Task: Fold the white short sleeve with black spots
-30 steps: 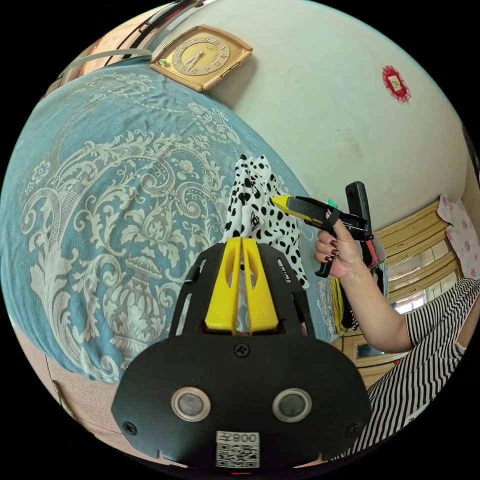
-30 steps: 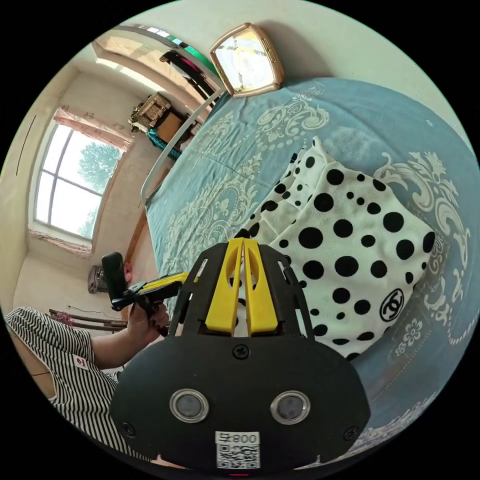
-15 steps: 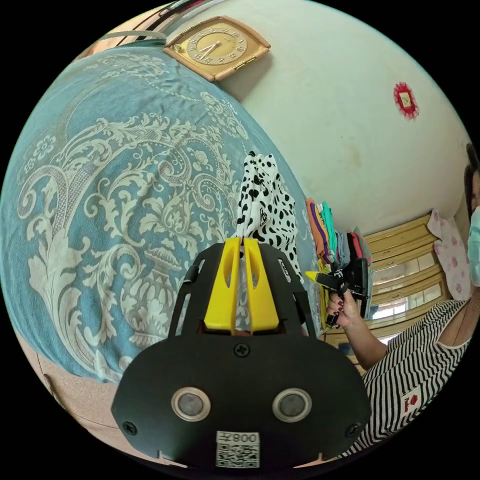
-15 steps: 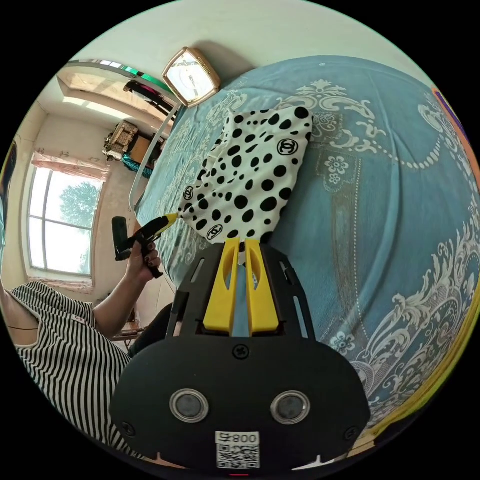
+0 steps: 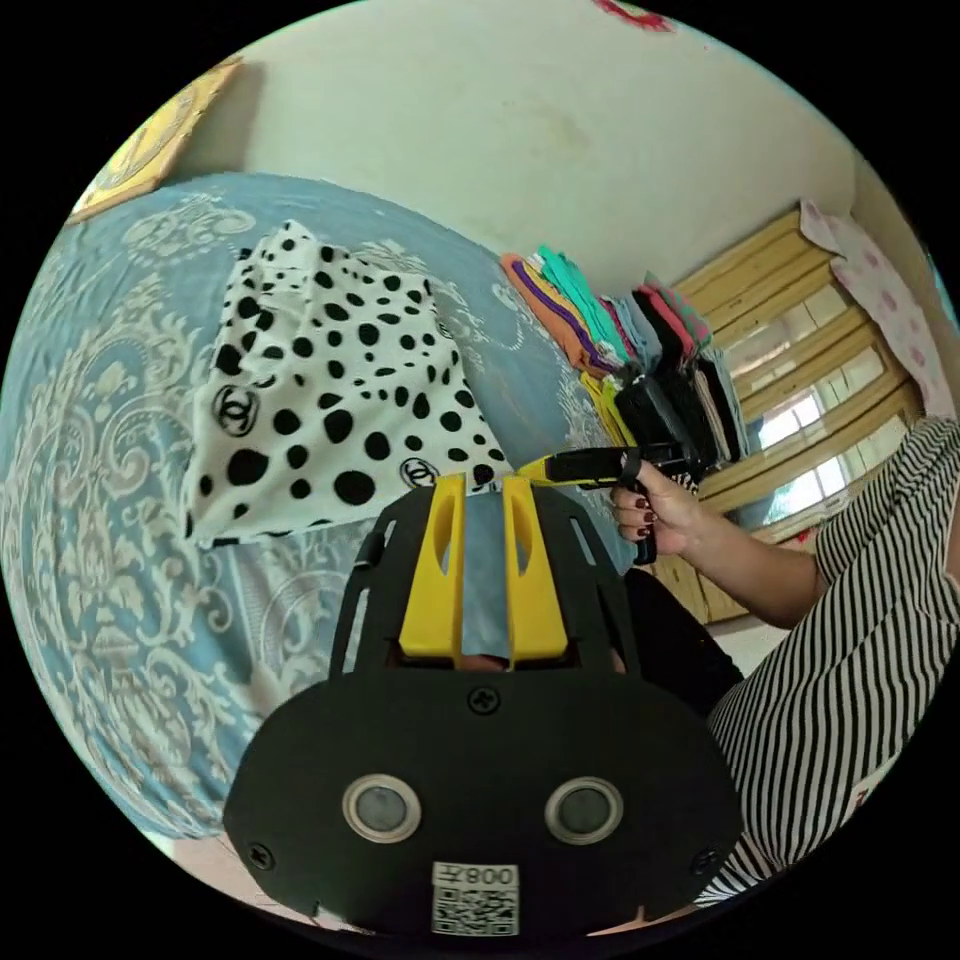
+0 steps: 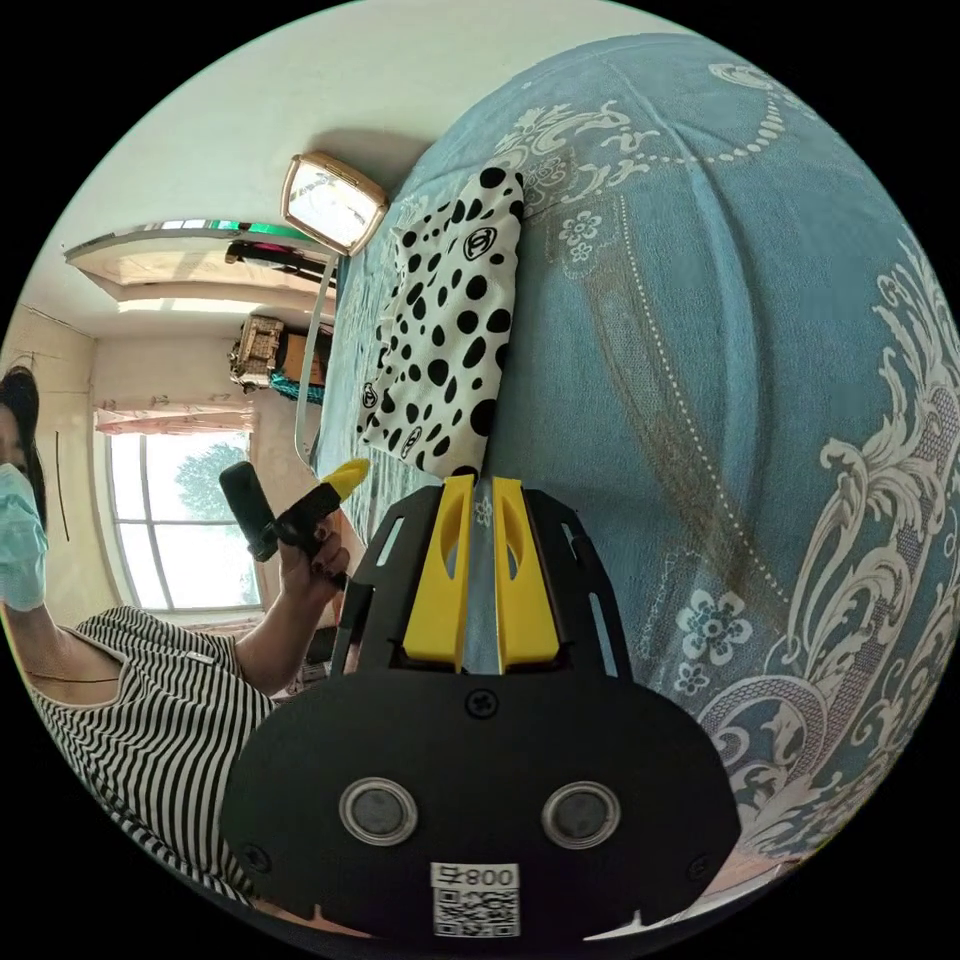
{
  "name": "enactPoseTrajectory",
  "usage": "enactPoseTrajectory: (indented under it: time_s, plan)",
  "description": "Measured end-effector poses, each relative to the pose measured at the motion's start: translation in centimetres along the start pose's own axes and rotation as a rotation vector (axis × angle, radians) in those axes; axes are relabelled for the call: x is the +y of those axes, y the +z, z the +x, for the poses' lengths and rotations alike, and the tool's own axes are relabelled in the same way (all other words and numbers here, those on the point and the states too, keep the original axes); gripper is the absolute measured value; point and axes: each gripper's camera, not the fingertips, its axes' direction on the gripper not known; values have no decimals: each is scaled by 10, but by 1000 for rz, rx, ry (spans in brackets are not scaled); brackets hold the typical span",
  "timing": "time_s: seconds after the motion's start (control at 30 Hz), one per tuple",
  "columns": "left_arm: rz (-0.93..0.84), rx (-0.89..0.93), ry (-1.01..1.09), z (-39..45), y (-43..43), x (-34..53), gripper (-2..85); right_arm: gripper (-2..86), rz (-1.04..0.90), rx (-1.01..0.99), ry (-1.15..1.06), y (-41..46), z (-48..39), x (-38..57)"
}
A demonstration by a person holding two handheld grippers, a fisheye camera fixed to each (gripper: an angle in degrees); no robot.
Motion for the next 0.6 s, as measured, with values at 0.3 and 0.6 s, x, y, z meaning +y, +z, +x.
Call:
enactPoseTrajectory:
  time_s: [0.3,0.6]
  plan:
    - [-211,-222,229,76,95,-13,70,39,10,-176,81,-25,44,16]
    - [-201,-295,221,105,121,-11,8,54,5,-250,92,-45,66,27]
